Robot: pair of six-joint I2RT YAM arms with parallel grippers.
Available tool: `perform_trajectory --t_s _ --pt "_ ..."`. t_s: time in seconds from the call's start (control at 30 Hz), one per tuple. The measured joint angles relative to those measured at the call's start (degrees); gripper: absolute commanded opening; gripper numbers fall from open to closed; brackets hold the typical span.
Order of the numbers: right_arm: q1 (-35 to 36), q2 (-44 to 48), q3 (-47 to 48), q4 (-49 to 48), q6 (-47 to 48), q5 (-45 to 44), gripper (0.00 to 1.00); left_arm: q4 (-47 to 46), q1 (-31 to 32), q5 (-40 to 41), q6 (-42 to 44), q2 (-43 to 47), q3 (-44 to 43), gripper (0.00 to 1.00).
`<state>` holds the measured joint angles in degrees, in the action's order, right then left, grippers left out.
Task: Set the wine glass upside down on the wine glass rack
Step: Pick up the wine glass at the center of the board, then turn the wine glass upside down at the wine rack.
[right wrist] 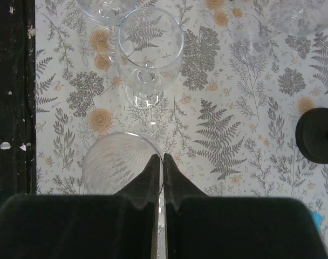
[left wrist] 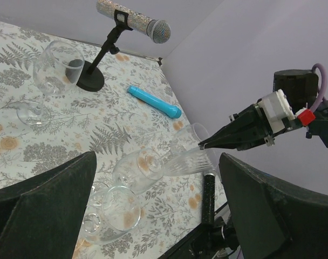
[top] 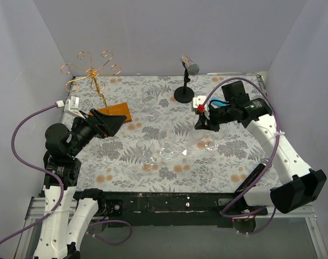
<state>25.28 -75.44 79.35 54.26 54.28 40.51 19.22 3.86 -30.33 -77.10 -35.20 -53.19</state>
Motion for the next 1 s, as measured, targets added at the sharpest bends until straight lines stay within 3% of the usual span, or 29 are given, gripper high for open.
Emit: perform_trajectory --t_s 0.4,0.8,0.9,1.0 --pt "-9.5 4.0 5.8 -1.2 -7.6 6.3 0.01 -2.4 0.0 -5.0 -2.9 -2.4 0.0 0.98" --pt "-16.7 4.7 11.0 -9.6 -18.3 8.9 0.01 -6.5 0.1 -13.2 -8.5 -7.9 -0.1 0.98" --pt "-18.5 4.7 11.2 -11.6 -21.1 9.8 0.01 -8.8 1.6 -13.8 -9.9 -8.1 -0.1 0.98" --pt "-19.8 4.7 11.8 -13.0 -23.0 11.0 0.01 -10.4 7.8 -12.0 -10.1 -9.6 -0.2 0.98"
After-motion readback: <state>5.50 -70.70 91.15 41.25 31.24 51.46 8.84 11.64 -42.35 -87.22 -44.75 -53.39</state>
